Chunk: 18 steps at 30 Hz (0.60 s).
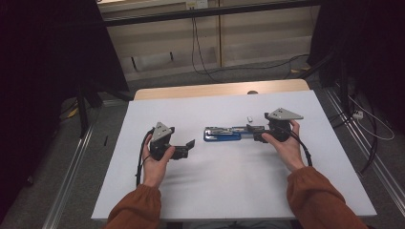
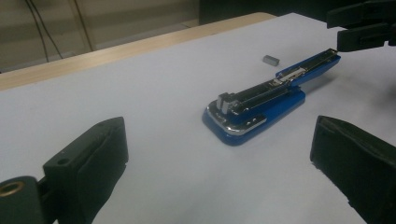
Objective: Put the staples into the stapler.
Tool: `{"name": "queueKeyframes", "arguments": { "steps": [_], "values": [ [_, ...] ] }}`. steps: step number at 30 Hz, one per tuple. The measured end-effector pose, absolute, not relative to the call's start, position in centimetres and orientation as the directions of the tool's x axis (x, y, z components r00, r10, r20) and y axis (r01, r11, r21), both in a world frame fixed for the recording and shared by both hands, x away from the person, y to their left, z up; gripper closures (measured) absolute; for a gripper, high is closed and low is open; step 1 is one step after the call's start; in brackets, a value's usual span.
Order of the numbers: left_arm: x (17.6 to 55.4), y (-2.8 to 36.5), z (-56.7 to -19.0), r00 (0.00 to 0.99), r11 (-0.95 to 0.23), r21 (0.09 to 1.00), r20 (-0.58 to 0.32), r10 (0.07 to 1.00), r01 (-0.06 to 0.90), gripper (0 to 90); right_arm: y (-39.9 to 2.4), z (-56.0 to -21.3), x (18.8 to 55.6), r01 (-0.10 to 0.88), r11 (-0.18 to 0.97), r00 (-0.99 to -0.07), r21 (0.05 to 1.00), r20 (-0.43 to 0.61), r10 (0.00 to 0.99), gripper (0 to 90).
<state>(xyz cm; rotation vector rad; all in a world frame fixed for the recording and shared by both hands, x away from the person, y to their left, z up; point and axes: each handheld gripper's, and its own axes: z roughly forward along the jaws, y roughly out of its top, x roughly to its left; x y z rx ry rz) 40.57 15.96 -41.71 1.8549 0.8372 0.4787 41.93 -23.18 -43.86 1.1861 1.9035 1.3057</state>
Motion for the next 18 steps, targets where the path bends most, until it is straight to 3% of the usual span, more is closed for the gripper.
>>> {"name": "queueKeyframes", "arguments": {
  "steps": [18],
  "values": [
    [36.8, 18.5, -41.5, 0.646, -0.218, 0.925, -0.037, 0.762, 0.311, 3.4, -23.4, -42.7, 42.8, 0.37, 0.119, -0.48, 0.921, 0.08, 0.874, 16.6]
  ]
}}
